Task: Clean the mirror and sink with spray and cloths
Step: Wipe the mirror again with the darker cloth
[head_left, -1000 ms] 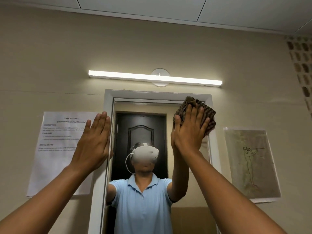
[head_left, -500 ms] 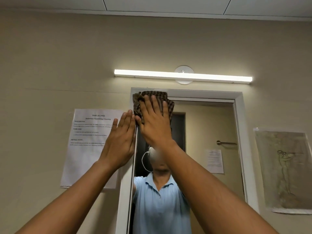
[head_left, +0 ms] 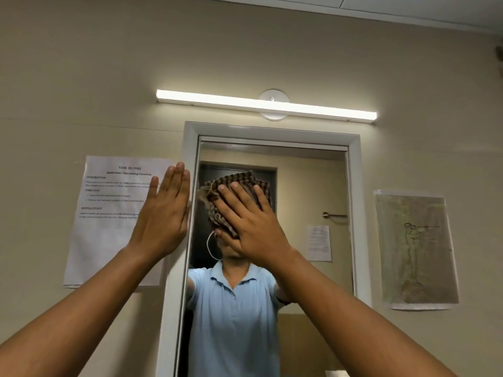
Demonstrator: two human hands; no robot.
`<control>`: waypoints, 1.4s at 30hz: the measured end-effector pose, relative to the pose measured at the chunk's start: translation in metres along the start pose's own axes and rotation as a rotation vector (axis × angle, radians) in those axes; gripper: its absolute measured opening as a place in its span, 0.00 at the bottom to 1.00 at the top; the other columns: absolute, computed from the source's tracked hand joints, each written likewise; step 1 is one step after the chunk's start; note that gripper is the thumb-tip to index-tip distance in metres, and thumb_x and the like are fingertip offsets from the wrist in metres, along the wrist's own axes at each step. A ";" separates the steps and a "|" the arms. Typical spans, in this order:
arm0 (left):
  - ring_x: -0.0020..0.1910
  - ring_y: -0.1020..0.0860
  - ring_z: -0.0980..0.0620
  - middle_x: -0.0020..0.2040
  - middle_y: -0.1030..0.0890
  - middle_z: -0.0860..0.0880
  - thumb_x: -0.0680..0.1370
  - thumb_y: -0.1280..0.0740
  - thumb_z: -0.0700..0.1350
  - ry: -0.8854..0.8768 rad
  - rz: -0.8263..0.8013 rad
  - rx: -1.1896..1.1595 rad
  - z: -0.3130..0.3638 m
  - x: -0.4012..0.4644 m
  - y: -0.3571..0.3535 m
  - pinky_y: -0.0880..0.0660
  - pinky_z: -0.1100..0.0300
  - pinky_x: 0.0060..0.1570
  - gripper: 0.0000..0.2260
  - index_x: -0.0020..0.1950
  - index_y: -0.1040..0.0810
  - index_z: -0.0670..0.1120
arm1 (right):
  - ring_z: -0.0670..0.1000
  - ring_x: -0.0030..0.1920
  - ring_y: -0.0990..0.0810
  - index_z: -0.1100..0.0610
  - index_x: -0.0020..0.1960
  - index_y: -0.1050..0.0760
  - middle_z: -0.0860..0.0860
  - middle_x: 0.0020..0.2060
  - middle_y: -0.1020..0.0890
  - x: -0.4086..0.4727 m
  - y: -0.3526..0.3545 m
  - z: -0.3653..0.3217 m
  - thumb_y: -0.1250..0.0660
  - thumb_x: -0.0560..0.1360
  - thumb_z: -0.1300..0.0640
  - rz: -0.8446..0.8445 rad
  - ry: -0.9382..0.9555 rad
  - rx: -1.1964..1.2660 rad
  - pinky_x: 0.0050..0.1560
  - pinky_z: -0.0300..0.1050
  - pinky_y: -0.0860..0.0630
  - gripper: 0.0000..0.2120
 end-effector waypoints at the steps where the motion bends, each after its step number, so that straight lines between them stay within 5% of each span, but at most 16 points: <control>1: 0.78 0.59 0.49 0.79 0.58 0.44 0.80 0.52 0.48 -0.001 -0.001 -0.004 0.000 0.000 0.000 0.58 0.47 0.76 0.29 0.79 0.59 0.43 | 0.53 0.81 0.51 0.50 0.81 0.45 0.51 0.81 0.45 -0.003 0.003 0.014 0.50 0.82 0.38 -0.010 -0.022 -0.011 0.78 0.63 0.53 0.31; 7: 0.78 0.59 0.48 0.79 0.58 0.44 0.80 0.53 0.49 0.005 0.027 -0.040 0.004 -0.001 -0.001 0.60 0.49 0.76 0.29 0.79 0.58 0.43 | 0.50 0.81 0.61 0.47 0.82 0.54 0.48 0.81 0.54 -0.025 0.032 0.139 0.54 0.83 0.37 0.013 -0.415 0.005 0.78 0.57 0.63 0.31; 10: 0.79 0.58 0.48 0.79 0.57 0.44 0.80 0.53 0.48 0.013 0.035 -0.045 0.005 -0.001 -0.001 0.58 0.48 0.76 0.29 0.79 0.58 0.43 | 0.50 0.81 0.59 0.48 0.82 0.52 0.48 0.82 0.51 -0.047 0.038 0.175 0.54 0.82 0.37 0.044 -0.516 0.011 0.79 0.59 0.59 0.31; 18: 0.78 0.59 0.47 0.79 0.57 0.44 0.78 0.53 0.47 0.012 0.013 -0.017 0.006 -0.002 0.000 0.57 0.46 0.76 0.30 0.78 0.58 0.43 | 0.52 0.81 0.57 0.51 0.81 0.49 0.51 0.81 0.49 -0.132 0.028 0.147 0.51 0.82 0.39 0.092 -0.717 0.006 0.79 0.62 0.56 0.31; 25: 0.78 0.58 0.46 0.79 0.57 0.43 0.76 0.51 0.46 -0.013 -0.008 0.010 0.010 -0.009 0.000 0.60 0.49 0.76 0.32 0.78 0.58 0.42 | 0.55 0.81 0.53 0.54 0.81 0.45 0.53 0.81 0.47 -0.163 0.008 0.094 0.51 0.81 0.41 0.111 -0.760 0.043 0.78 0.64 0.53 0.32; 42: 0.79 0.58 0.49 0.80 0.56 0.44 0.81 0.50 0.44 -0.033 -0.010 -0.068 0.008 -0.020 0.000 0.52 0.45 0.76 0.27 0.79 0.55 0.42 | 0.55 0.81 0.60 0.53 0.82 0.54 0.53 0.81 0.55 0.071 0.009 0.009 0.57 0.82 0.40 0.053 -0.385 0.087 0.77 0.61 0.64 0.32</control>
Point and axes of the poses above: each hand's wrist, its own x-axis towards the middle knuckle, its own y-axis out of the back of the hand, z = x × y, the point moved 10 cm from there along x, towards the middle knuckle
